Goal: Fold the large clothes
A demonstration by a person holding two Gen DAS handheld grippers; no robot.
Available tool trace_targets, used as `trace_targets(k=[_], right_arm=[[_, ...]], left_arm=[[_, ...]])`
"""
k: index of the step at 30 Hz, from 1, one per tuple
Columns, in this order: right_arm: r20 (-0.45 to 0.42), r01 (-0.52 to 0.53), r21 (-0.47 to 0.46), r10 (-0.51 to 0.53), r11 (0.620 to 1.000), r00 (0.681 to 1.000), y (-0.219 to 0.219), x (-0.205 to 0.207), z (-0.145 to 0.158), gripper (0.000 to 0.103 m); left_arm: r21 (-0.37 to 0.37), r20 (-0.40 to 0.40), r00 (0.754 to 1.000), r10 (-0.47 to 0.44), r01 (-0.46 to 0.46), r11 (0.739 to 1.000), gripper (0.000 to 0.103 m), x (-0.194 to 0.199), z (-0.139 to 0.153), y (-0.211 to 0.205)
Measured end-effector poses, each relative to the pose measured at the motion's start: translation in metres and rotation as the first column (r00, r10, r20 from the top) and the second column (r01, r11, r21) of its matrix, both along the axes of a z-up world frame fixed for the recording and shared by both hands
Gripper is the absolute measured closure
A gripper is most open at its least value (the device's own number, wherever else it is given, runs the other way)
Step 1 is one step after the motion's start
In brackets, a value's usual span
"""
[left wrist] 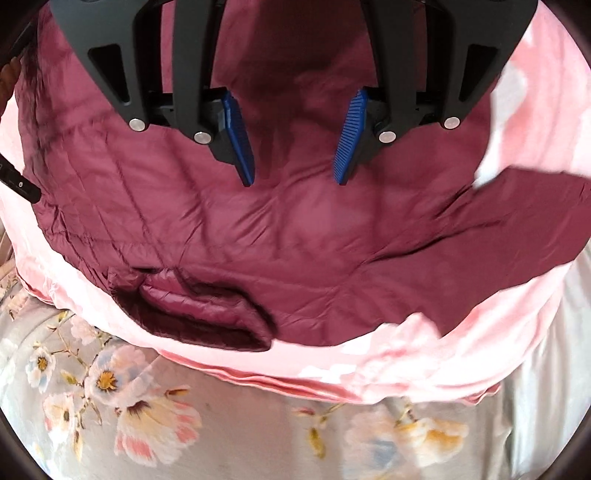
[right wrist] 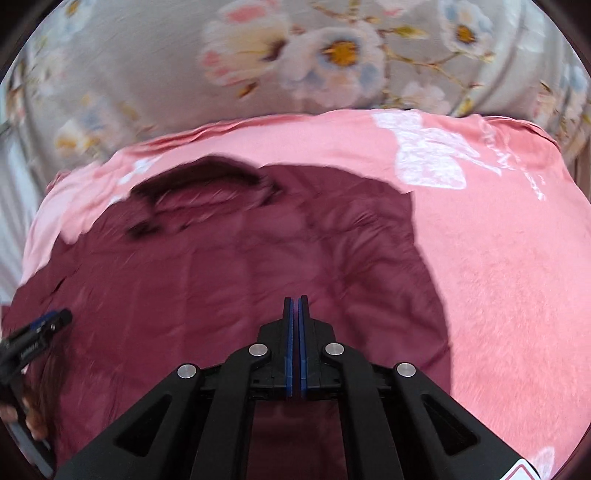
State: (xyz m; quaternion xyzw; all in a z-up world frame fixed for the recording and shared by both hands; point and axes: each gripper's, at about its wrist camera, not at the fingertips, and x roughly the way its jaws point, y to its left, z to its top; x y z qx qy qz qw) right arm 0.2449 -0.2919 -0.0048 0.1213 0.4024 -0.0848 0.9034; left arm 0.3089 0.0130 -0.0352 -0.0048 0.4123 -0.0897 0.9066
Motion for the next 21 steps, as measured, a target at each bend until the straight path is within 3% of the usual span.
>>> trace_targets(k=[7,14,17,21], right_arm=[[-0.068,-0.046,0.005,0.046,0.999,0.997,0.031,0.000,-0.027,0.102],[-0.085,-0.051,-0.074,0.045,0.996,0.995,0.045,0.000,-0.042,0.102],[-0.096,-0.056,-0.128,0.044,0.990,0.994,0.052,0.000,-0.043,0.102],[-0.104,-0.061,-0.158,0.045,0.986,0.994,0.055,0.001,-0.043,0.102]], left_arm=[[-0.028,-0.079,0.997,0.010,-0.012,1.000,0.059,-0.013,-0.018,0.022],[-0.034,-0.062,0.998,0.009,-0.011,0.999,0.058,-0.016,-0.023,0.023],[-0.126,-0.061,0.998,0.026,-0.034,0.991,0.057,-0.021,-0.013,0.041],[-0.225,0.010,0.991,0.135,-0.129,0.966,0.031,-0.040,0.021,0.103]])
